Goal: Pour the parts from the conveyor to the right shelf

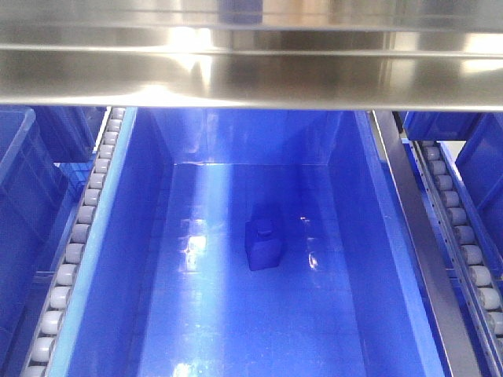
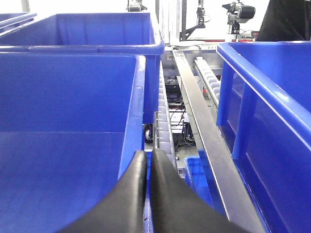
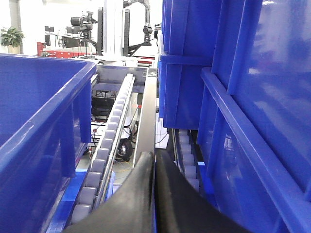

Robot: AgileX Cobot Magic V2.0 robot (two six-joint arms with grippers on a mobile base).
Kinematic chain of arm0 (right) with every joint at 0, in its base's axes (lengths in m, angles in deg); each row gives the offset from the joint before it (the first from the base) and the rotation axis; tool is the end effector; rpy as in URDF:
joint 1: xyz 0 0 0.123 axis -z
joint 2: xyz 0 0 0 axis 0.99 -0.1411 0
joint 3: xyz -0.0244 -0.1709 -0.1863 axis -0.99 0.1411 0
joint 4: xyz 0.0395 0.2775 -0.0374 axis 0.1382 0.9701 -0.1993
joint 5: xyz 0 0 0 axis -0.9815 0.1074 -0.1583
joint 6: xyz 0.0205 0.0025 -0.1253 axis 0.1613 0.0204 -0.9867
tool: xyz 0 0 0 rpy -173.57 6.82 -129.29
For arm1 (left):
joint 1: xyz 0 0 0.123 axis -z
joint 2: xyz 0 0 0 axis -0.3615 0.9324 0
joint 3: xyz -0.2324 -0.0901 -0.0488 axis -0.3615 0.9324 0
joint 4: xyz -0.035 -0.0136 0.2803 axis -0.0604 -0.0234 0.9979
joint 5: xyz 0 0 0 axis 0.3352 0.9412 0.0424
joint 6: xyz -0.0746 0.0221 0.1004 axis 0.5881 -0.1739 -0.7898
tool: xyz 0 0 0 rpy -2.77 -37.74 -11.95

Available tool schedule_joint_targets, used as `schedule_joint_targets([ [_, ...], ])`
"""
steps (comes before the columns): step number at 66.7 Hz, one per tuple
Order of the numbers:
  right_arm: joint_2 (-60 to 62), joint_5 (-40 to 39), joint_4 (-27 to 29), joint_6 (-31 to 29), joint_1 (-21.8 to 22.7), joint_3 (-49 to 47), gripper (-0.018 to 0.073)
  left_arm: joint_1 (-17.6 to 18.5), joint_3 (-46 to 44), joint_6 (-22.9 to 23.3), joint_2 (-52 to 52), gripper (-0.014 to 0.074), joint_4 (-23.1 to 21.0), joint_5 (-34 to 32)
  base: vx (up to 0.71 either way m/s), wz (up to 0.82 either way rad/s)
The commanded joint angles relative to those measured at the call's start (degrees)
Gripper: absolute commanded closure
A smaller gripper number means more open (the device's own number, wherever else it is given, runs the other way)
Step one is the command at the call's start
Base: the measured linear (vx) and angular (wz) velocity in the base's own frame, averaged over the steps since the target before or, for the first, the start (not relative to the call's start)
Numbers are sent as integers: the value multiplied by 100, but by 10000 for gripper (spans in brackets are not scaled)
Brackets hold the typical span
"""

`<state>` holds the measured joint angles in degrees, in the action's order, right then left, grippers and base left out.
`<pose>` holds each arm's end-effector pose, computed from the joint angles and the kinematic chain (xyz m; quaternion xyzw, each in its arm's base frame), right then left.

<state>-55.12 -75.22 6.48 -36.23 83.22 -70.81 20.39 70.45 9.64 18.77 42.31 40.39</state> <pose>0.1552 -0.0036 0.2049 -0.0243 0.6865 -0.0432 0.7255 0.1550 0.0025 0.1962 -0.0099 0.7128 0.0018 0.7012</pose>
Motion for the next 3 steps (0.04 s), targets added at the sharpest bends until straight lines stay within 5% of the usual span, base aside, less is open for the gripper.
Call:
schedule_joint_targets([
  [1,56,-473,-54,0,3,53,568,-12,-144,42,-31,603,-35,-416,0,0],
  [3,56,-473,-54,0,3,53,568,-12,-144,42,-31,603,-35,-416,0,0],
])
